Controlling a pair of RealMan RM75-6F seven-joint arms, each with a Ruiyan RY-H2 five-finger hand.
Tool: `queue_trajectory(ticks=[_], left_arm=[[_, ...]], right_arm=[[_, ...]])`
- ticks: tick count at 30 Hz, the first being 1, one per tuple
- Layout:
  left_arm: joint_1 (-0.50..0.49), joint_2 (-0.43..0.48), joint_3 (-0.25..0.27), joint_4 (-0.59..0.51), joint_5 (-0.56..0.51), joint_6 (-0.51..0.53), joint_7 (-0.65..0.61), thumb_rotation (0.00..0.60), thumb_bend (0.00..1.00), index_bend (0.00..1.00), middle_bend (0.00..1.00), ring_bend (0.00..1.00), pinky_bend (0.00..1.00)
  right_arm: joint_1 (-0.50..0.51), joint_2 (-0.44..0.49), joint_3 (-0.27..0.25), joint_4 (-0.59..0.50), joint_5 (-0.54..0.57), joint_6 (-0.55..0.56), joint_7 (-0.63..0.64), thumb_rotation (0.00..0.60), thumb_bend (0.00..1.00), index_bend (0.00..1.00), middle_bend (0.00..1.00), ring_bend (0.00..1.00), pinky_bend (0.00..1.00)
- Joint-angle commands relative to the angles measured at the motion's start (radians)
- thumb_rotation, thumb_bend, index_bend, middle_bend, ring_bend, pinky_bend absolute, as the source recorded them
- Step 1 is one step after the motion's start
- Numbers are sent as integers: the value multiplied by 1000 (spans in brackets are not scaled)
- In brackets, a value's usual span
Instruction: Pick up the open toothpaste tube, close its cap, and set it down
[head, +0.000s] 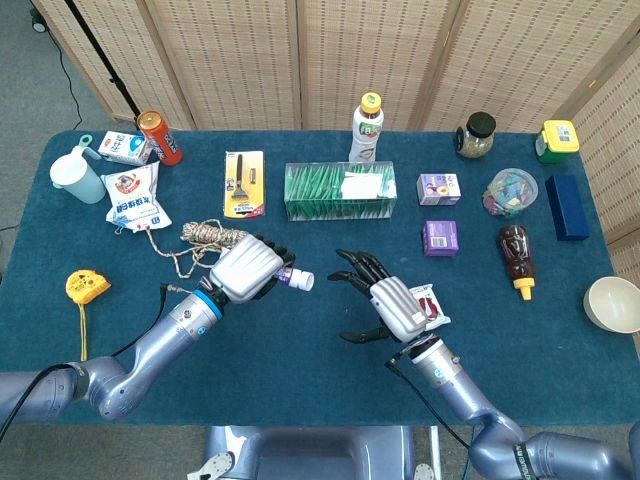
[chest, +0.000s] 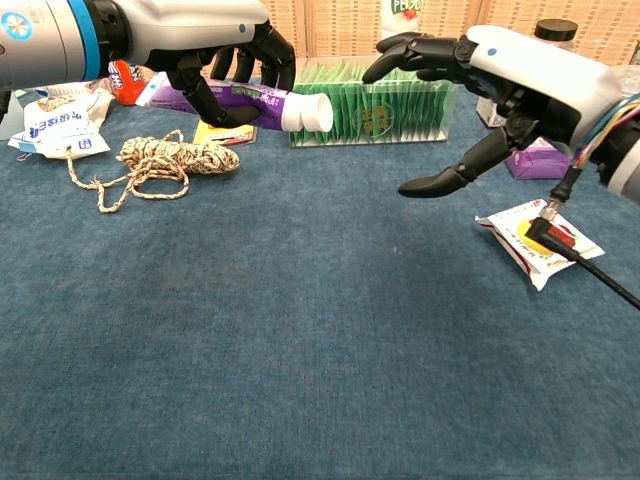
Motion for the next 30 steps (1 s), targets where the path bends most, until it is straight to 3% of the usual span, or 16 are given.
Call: queue_trajectory(ticks=[1, 13, 23, 30], left_arm=[[13, -1, 2, 14, 29, 2, -30, 600, 579, 485, 479, 487, 513], [48, 13, 3, 48, 94, -3, -119, 600, 574, 485, 482, 485, 513], [72, 30, 4, 65, 122, -7, -159, 600, 574, 485, 483, 485, 512], [86, 42, -2, 72, 137, -8, -185, 600, 572, 485, 486, 485, 512]], right_arm=[[-9, 8, -2, -4, 5, 7, 17, 600, 0, 161, 16, 0, 0], [-44, 29, 0, 14, 37, 20, 173, 594, 0, 45, 0, 0, 0], [-62, 28, 13, 43, 71, 2, 348, 372, 0, 1, 0, 0, 0], [-70, 33, 28, 44, 70, 3, 479, 285, 0, 0, 0, 0, 0]])
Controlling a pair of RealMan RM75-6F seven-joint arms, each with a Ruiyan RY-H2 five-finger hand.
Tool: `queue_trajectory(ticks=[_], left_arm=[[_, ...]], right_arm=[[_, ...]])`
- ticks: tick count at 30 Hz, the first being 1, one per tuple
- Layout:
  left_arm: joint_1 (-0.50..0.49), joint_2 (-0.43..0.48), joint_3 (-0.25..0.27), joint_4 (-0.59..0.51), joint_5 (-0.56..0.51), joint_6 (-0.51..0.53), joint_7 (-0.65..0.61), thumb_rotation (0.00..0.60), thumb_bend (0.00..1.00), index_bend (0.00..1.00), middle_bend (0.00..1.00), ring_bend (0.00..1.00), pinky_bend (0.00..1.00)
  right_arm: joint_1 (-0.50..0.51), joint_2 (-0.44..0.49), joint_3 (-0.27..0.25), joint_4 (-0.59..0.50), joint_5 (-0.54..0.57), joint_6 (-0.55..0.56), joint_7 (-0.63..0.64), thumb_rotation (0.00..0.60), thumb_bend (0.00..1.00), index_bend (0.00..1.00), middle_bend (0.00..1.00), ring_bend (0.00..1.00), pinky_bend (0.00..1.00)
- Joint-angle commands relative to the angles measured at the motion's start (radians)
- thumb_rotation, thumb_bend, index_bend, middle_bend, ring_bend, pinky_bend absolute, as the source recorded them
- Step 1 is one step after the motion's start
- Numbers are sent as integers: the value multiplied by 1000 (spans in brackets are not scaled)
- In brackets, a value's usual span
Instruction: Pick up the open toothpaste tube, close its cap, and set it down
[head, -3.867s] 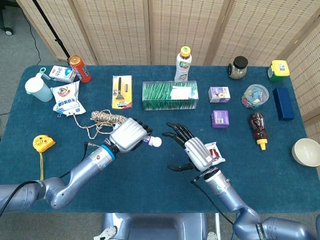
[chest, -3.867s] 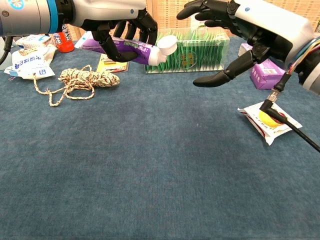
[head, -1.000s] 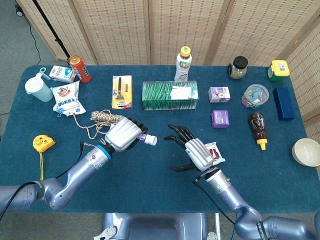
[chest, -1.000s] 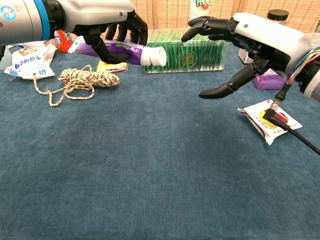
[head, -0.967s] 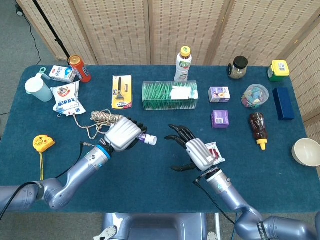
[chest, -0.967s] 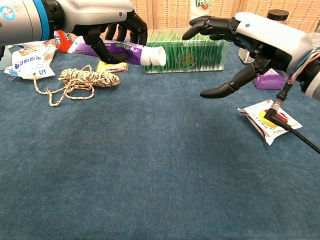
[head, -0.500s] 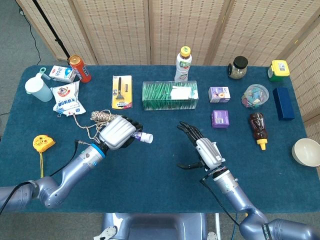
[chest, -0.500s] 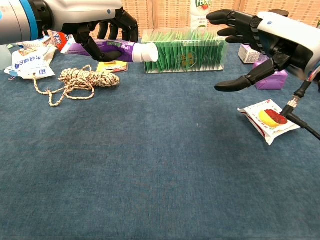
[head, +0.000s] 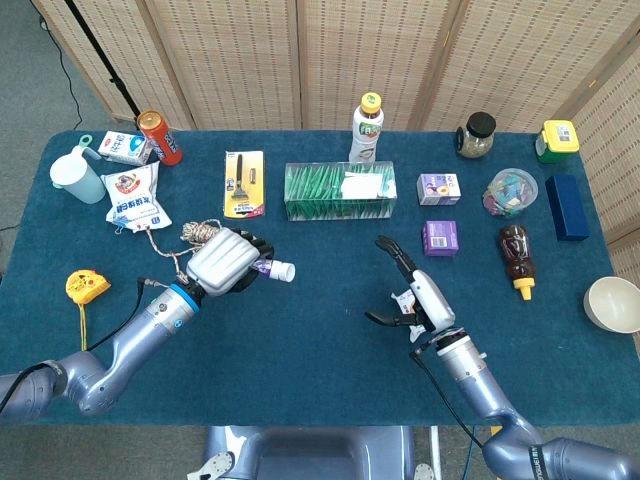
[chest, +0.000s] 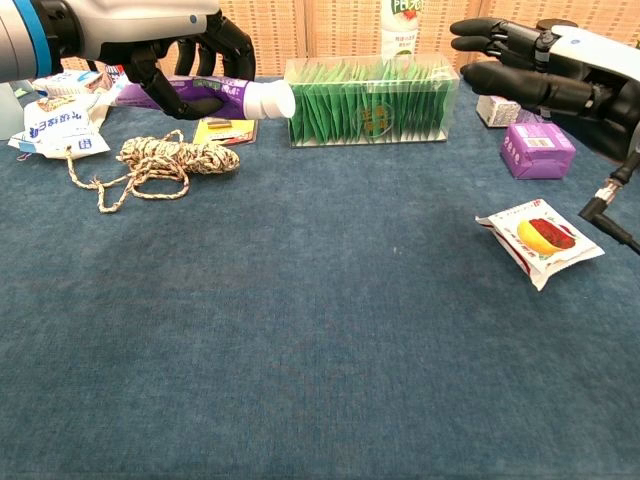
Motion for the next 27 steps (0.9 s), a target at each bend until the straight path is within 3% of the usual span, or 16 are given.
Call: queue_trajectory(ticks=[1, 6, 12, 19, 27], left_arm=[[3, 3, -2, 0, 5, -2, -4, 600, 573, 485, 486, 485, 512], [6, 1, -5, -8, 19, 1, 3, 600, 572, 485, 487, 486, 513], [8, -4, -12, -17, 23, 8, 23, 600, 572, 485, 488, 488, 512], [1, -23, -27, -33, 16, 18, 62, 600, 568, 490, 500, 500, 513], [-15, -44, -50, -66, -14, 32, 126, 600, 566, 489, 500, 500, 519]], right_arm=[[-6, 2, 10, -5, 2, -1, 69, 279, 0, 0, 0, 0, 0], [-11, 4, 26, -21, 11, -9, 201, 180, 0, 0, 0, 0, 0], [-18, 1, 37, -29, 3, -2, 317, 110, 0, 0, 0, 0, 0], [-18, 3, 40, -47, -6, -9, 394, 55, 0, 0, 0, 0, 0], [-33, -8, 62, -87, 32, 10, 388, 27, 0, 0, 0, 0, 0]])
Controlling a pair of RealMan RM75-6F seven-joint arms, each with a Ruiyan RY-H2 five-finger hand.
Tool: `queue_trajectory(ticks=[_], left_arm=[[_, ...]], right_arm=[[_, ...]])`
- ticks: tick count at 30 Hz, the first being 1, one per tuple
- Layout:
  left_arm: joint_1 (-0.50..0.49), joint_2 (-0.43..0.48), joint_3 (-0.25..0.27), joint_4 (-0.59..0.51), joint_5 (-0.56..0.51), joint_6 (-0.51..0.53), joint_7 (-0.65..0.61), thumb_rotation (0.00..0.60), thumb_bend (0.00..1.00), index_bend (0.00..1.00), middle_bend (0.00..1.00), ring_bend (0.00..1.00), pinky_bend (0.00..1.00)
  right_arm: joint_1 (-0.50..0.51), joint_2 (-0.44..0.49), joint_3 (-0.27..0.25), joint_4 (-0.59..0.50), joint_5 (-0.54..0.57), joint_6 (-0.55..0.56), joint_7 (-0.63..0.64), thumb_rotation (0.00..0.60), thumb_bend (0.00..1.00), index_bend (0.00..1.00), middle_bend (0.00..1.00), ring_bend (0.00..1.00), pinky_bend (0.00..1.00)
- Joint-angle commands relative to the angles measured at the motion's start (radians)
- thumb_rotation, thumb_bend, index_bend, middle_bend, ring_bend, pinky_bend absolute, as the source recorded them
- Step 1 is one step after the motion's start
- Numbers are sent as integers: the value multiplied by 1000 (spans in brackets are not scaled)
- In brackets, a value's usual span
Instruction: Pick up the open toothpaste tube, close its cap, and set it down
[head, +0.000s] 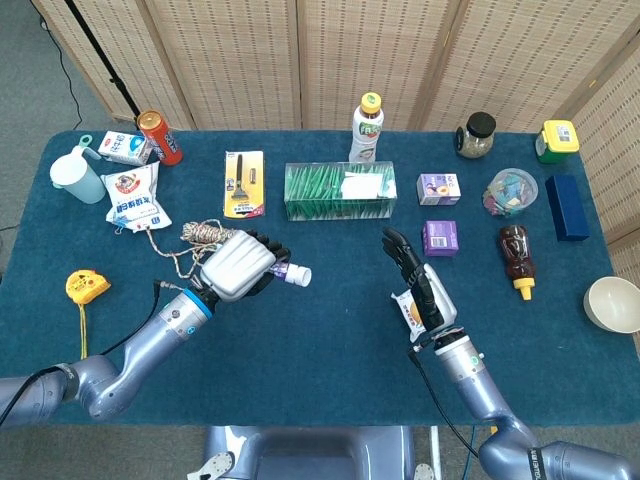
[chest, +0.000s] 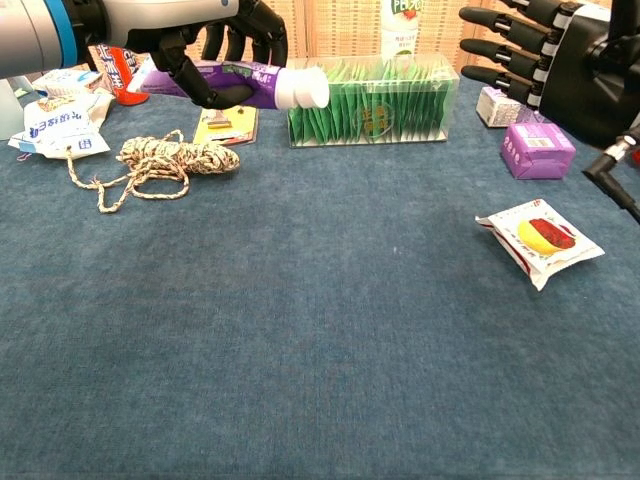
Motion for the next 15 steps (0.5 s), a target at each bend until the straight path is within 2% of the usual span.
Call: queue_trajectory(ticks=[1, 15], left_arm=[[-8, -9, -9, -16, -13, 7, 24, 600, 566, 489, 500, 500, 521], [-54, -46, -47, -114, -144, 44, 184, 600, 565, 489, 501, 498, 524]], right_arm=[[-8, -6, 12, -15, 19, 8, -8, 26, 0, 0, 0, 0, 0], [-17, -92, 77, -43, 136, 59, -246, 0, 0, 0, 0, 0, 0]])
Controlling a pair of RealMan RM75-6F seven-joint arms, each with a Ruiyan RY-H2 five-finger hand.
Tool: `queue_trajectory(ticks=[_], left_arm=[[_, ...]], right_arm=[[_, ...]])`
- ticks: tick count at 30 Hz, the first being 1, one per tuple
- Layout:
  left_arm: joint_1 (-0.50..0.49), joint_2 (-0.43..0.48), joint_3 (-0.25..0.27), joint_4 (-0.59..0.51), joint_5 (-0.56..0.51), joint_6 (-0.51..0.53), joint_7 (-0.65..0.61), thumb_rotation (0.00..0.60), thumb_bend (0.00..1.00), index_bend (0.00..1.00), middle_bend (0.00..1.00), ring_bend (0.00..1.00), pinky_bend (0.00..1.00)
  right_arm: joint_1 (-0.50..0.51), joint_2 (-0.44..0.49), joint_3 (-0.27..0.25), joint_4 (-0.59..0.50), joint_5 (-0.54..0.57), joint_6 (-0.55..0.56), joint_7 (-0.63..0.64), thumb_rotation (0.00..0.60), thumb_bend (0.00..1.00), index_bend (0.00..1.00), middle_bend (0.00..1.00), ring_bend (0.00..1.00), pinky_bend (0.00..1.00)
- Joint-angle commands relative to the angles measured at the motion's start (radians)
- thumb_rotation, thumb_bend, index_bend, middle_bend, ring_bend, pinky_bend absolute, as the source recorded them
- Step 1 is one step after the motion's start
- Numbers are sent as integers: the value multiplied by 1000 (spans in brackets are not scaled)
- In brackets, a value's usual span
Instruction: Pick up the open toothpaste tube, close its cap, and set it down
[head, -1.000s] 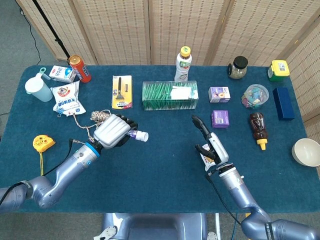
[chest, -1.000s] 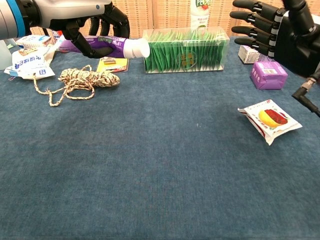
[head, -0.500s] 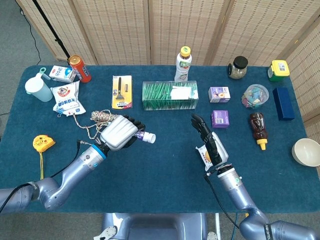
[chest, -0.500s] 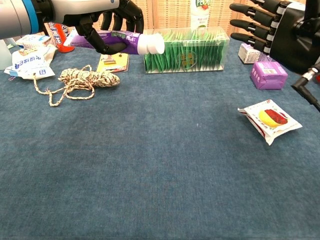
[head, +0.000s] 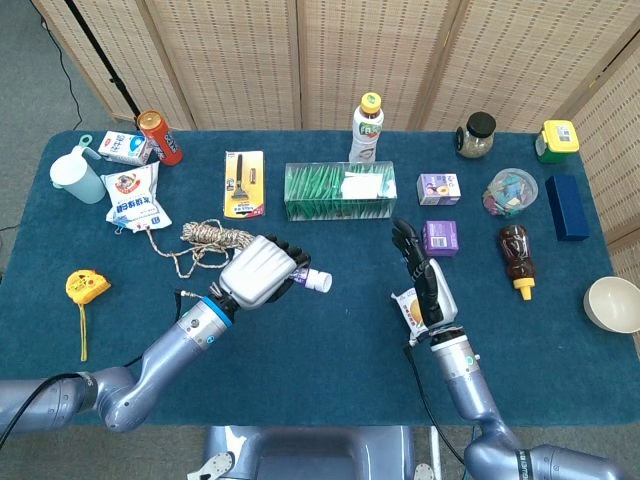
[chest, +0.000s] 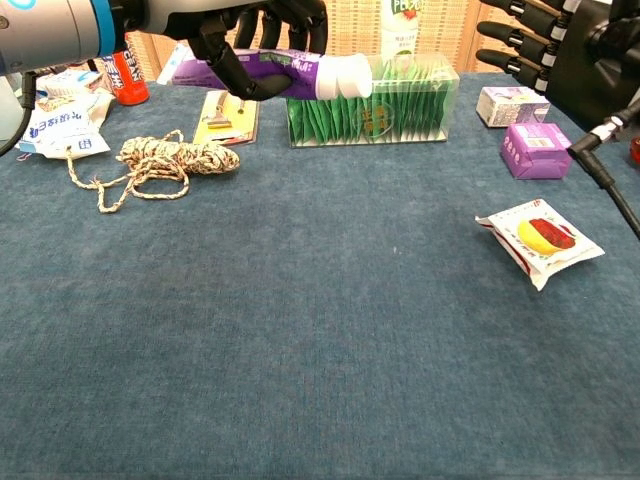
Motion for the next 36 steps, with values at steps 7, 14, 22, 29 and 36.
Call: queue_trajectory(ticks=[7, 14, 22, 29, 36], left_arm=[[-40, -25, -14, -29, -86, 16, 77, 600, 566, 489, 500, 498, 525], [-59, -43, -12, -29, -121, 30, 107, 600, 566, 489, 500, 498, 525], [-78, -60, -12, -25, -148, 36, 120, 600, 566, 489, 501, 499, 525], [-98, -75, -13, -28, -170, 42, 138, 600, 565, 490, 502, 500, 525], [-124, -106, -19, -22, -211, 63, 169, 600, 566, 492, 504, 501, 528]], right_arm=[[5, -86, 49, 11, 78, 30, -162, 0, 0, 0, 0, 0, 0], [0, -101, 83, -31, 126, -11, -115, 0, 0, 0, 0, 0, 0], [-1, -125, 96, -9, 130, -24, -126, 0, 0, 0, 0, 0, 0], [1, -168, 110, 28, 128, 10, -182, 0, 0, 0, 0, 0, 0], [2, -207, 131, 57, 129, 38, -222, 0, 0, 0, 0, 0, 0]])
